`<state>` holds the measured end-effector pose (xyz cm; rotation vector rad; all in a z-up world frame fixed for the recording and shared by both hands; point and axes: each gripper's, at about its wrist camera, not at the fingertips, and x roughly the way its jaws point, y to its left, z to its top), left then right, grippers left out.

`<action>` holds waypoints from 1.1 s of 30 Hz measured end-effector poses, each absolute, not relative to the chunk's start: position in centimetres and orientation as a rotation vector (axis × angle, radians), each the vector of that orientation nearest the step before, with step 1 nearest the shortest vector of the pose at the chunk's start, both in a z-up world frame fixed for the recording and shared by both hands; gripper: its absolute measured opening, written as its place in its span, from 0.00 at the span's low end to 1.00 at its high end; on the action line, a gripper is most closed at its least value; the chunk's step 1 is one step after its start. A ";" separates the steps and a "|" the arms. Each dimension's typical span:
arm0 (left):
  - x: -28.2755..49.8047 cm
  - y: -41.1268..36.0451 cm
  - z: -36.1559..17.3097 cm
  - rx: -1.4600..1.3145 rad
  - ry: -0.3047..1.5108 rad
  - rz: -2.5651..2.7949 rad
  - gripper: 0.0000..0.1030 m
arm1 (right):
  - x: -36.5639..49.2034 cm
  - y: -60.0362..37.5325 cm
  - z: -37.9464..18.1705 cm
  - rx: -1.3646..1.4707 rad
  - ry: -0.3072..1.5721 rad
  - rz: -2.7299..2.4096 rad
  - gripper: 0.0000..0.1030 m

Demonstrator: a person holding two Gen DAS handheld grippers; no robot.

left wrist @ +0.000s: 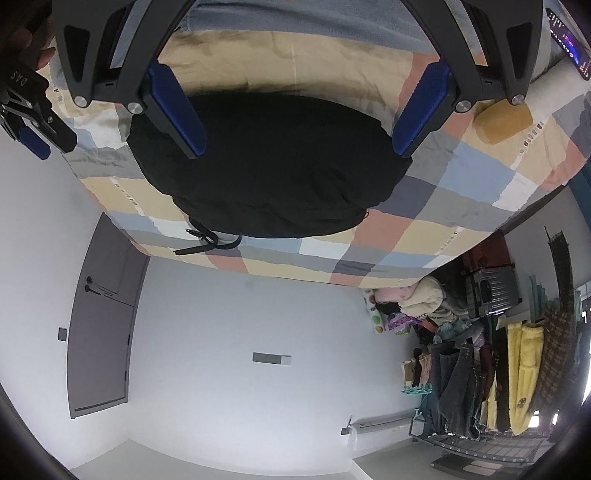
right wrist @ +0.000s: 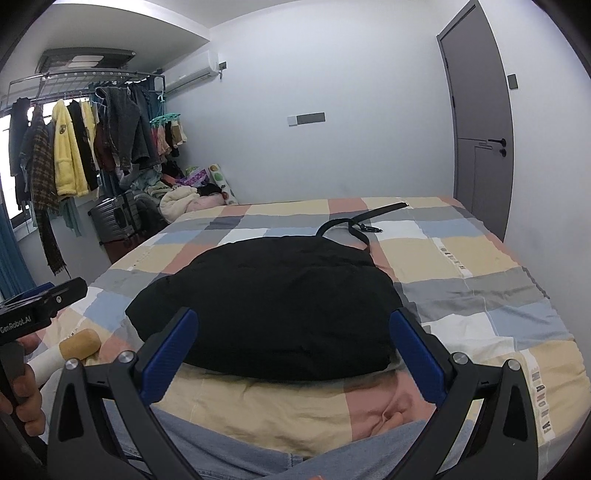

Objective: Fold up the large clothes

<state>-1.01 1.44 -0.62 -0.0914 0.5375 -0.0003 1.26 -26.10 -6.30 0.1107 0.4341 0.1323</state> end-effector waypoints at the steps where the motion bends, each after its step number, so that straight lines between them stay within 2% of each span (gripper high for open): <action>1: -1.0 1.4 -0.7 -0.091 0.539 -0.001 0.99 | 1.3 -26.1 -6.3 0.107 0.435 0.133 1.00; 33: -0.9 1.4 -1.5 -0.086 0.580 0.020 0.99 | 1.6 -26.6 -6.4 0.089 0.458 0.130 1.00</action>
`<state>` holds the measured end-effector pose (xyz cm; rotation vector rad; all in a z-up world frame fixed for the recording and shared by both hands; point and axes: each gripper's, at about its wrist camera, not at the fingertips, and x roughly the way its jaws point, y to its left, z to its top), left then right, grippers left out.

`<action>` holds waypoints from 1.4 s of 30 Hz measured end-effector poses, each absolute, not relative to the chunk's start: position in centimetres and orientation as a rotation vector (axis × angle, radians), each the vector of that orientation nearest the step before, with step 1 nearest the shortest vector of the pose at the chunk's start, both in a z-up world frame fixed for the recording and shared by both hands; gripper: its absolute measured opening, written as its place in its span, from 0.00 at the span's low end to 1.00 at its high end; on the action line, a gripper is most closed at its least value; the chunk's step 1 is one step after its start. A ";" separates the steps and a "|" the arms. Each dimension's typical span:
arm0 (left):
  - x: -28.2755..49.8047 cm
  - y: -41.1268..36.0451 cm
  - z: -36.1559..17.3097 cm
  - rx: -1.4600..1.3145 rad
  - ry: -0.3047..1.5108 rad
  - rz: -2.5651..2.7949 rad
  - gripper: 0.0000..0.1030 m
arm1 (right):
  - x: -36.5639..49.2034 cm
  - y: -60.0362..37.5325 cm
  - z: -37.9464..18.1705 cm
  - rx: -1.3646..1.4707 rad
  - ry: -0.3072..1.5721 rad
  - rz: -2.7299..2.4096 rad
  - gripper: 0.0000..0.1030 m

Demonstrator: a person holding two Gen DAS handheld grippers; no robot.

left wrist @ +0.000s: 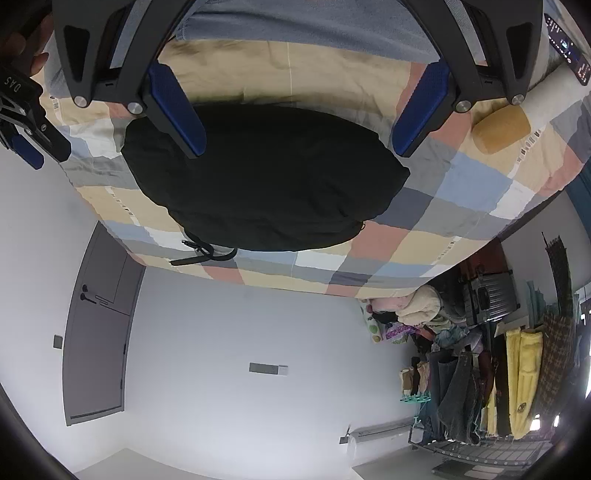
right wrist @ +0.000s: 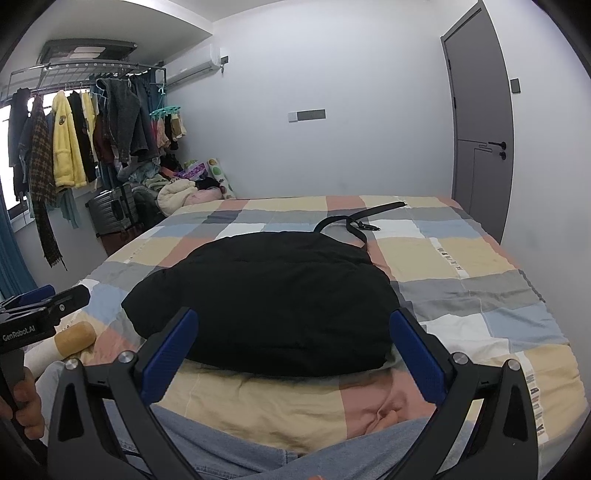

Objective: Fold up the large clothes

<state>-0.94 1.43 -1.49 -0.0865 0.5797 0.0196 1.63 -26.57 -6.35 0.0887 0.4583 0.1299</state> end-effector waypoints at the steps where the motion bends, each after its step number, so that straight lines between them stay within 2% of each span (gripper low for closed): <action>1: -1.0 1.4 -1.5 -0.086 0.580 0.018 0.99 | 1.6 -26.5 -6.4 0.088 0.459 0.129 1.00; 42: -1.2 1.0 -1.2 -0.094 0.584 -0.006 0.99 | 1.4 -26.6 -6.7 0.096 0.460 0.111 1.00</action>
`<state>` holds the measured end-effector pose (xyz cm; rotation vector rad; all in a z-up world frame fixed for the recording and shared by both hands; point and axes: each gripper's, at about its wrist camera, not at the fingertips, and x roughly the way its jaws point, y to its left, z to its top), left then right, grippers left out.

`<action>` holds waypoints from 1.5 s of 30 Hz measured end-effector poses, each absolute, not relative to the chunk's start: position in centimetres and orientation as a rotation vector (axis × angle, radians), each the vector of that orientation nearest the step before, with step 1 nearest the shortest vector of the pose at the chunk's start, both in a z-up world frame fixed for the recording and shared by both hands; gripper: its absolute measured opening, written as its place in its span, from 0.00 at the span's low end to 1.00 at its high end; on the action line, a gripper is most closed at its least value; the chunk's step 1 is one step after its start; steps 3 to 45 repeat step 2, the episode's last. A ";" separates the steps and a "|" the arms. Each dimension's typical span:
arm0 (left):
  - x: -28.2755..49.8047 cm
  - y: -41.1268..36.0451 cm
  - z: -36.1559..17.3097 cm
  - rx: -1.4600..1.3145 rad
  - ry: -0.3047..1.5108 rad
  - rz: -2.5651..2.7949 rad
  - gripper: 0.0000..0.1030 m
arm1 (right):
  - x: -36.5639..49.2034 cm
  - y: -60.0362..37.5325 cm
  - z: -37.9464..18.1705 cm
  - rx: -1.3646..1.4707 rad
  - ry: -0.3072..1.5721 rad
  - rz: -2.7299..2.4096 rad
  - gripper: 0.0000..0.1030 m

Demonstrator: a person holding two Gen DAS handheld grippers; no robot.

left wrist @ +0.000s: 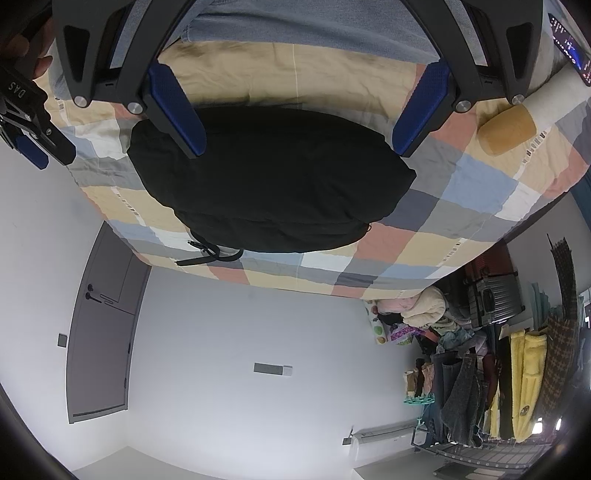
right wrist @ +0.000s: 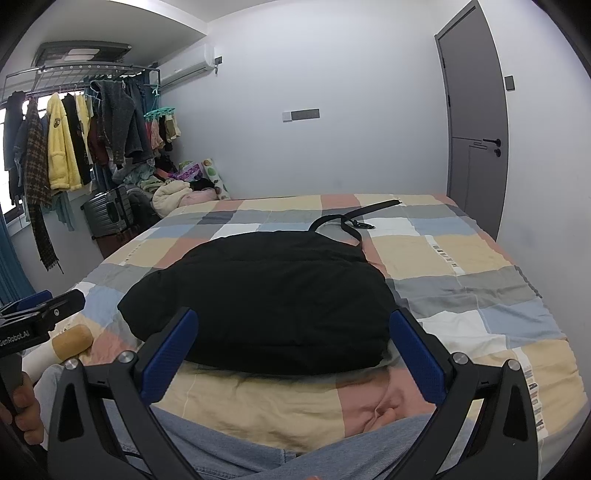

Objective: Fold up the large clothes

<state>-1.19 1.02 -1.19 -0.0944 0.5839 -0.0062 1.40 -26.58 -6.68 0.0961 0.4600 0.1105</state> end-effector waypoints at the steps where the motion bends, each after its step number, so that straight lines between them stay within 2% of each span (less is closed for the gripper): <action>1: -1.2 1.1 -1.2 -0.095 0.585 -0.008 0.99 | 1.4 -26.6 -6.7 0.096 0.461 0.110 1.00; 45: -1.2 1.1 -1.2 -0.095 0.585 -0.008 0.99 | 1.3 -26.7 -6.7 0.096 0.460 0.111 1.00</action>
